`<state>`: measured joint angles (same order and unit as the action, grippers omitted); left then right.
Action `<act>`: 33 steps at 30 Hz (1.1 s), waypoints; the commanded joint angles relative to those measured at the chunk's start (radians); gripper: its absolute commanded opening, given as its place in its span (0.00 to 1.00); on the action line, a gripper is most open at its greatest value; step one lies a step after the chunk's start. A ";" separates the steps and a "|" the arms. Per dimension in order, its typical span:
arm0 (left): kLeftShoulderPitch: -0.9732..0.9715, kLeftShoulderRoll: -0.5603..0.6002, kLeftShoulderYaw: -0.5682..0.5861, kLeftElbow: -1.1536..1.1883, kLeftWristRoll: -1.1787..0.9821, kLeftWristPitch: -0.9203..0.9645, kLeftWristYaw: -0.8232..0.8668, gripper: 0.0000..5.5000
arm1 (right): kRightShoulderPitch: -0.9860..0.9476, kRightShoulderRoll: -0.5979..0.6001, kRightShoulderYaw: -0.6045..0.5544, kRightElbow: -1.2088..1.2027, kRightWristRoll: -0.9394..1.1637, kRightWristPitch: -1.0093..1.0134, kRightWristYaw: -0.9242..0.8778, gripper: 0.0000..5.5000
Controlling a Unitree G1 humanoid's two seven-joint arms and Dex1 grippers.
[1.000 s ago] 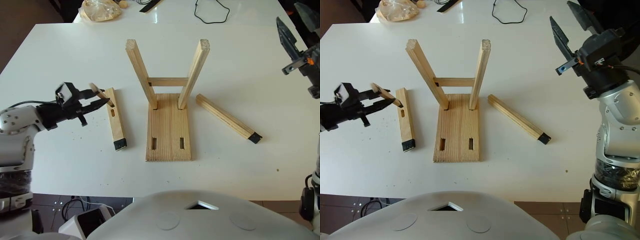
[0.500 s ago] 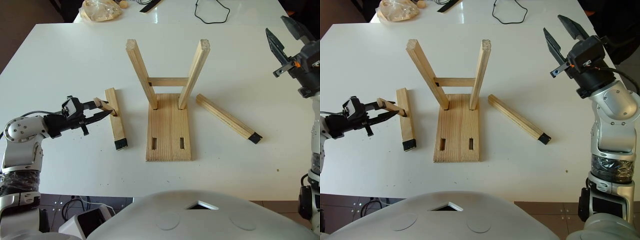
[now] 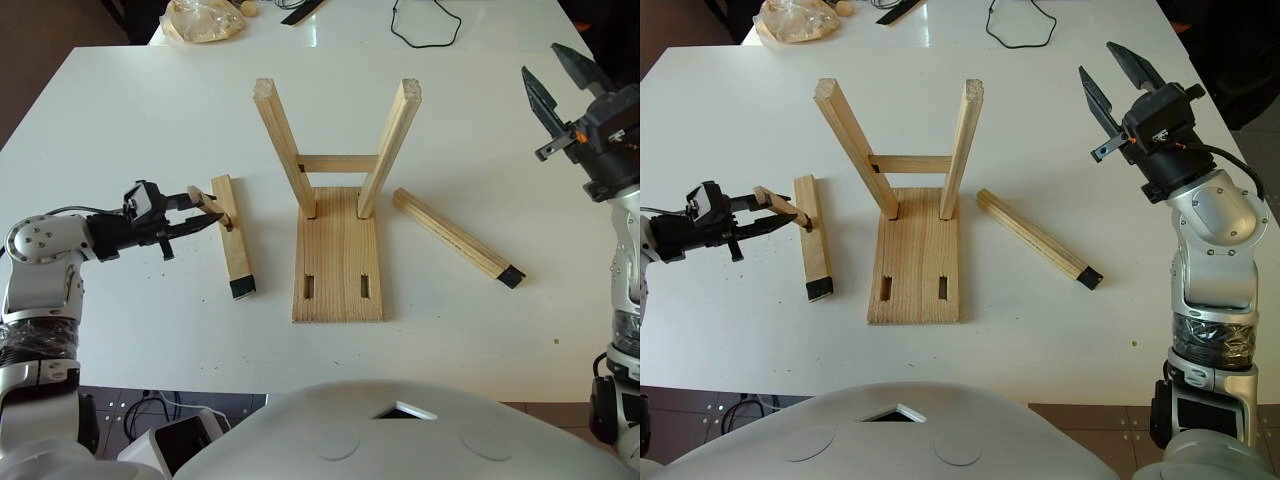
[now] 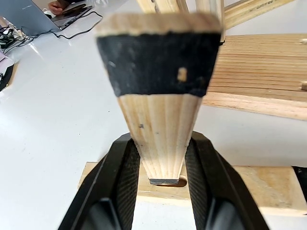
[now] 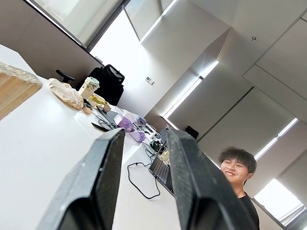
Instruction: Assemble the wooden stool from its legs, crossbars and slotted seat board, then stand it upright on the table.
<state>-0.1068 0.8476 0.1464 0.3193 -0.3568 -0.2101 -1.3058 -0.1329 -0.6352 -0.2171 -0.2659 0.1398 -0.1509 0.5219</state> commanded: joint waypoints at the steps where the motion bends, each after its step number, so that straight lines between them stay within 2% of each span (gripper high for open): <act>1: -0.007 0.020 -0.027 0.018 0.023 0.001 -0.041 0.23 | -0.015 -0.001 0.011 -0.006 -0.008 0.003 0.004 0.29; 7: 0.067 0.051 -0.061 0.000 0.034 0.003 -0.112 0.23 | -0.015 -0.007 0.008 -0.003 -0.003 0.005 0.006 0.29; 17: 0.103 0.076 -0.105 -0.065 -0.001 0.134 -0.144 0.23 | -0.027 -0.008 0.014 0.007 -0.001 0.004 0.013 0.29; 22: 0.089 0.029 -0.127 -0.036 0.003 0.155 -0.103 0.23 | -0.039 0.001 0.037 0.031 -0.009 -0.006 0.019 0.29; 33: 0.260 -0.056 -0.106 -0.094 -0.041 0.104 0.010 0.23 | -0.122 -0.017 0.055 0.129 -0.004 -0.043 0.074 0.29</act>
<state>0.0542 0.8240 0.0992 0.1995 -0.4704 -0.1459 -1.3004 -0.2234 -0.6403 -0.1693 -0.1560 0.1397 -0.1839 0.5786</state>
